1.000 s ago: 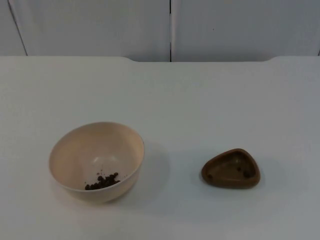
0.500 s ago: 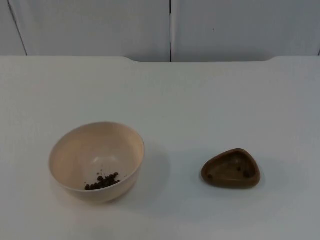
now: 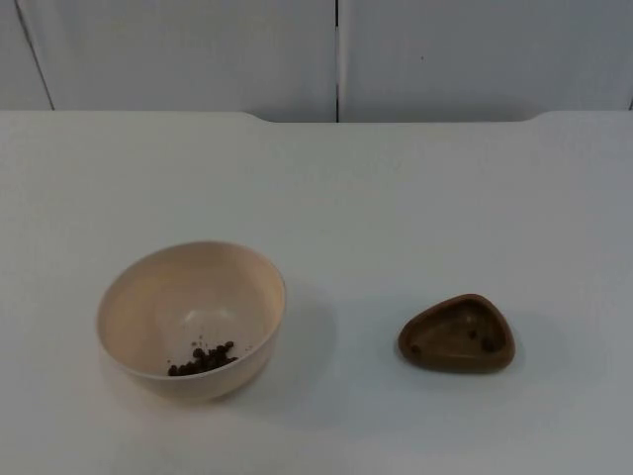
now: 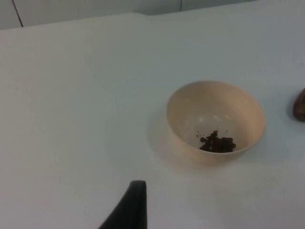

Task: Pick up the bowl with the left hand and pour the coffee beans from the cup into the bowl with the right hand.

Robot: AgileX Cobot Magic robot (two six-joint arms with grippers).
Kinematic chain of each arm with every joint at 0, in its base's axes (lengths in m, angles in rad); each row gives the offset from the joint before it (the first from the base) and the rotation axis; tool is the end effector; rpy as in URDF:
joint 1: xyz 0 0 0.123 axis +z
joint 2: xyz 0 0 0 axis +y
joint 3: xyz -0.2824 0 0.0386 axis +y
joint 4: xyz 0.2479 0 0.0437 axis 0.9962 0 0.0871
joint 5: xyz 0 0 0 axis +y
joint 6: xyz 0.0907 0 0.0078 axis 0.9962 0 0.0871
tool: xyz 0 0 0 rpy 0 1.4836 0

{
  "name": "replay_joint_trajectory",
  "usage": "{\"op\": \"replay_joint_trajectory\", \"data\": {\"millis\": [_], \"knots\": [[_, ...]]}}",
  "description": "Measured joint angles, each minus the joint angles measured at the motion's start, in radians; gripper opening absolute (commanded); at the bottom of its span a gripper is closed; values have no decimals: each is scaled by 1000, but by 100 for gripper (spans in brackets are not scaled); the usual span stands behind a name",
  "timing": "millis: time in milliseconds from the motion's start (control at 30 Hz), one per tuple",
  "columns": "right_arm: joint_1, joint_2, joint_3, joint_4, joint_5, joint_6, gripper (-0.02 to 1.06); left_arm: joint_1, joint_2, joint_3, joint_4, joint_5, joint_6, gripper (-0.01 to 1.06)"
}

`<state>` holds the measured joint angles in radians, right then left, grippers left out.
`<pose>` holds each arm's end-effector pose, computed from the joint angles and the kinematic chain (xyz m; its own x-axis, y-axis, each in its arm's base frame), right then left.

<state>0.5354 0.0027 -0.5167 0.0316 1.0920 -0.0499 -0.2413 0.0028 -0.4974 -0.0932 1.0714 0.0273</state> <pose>-0.0079 -0.0017 0.2793 -0.3862 -0.2702 -0.8820 -0.5452 0.8381 -0.0180 -0.0064 -0.0061 0.2759 -0.4604 0.0954 -0.8826 0.3003 0.9523 -0.0537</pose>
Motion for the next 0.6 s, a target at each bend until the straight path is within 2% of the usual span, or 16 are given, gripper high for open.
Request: {"op": "replay_joint_trajectory", "data": {"millis": [600], "knots": [[0,0,0,-4,0,4,76,0,0,0,2,0,-2,101]]}}
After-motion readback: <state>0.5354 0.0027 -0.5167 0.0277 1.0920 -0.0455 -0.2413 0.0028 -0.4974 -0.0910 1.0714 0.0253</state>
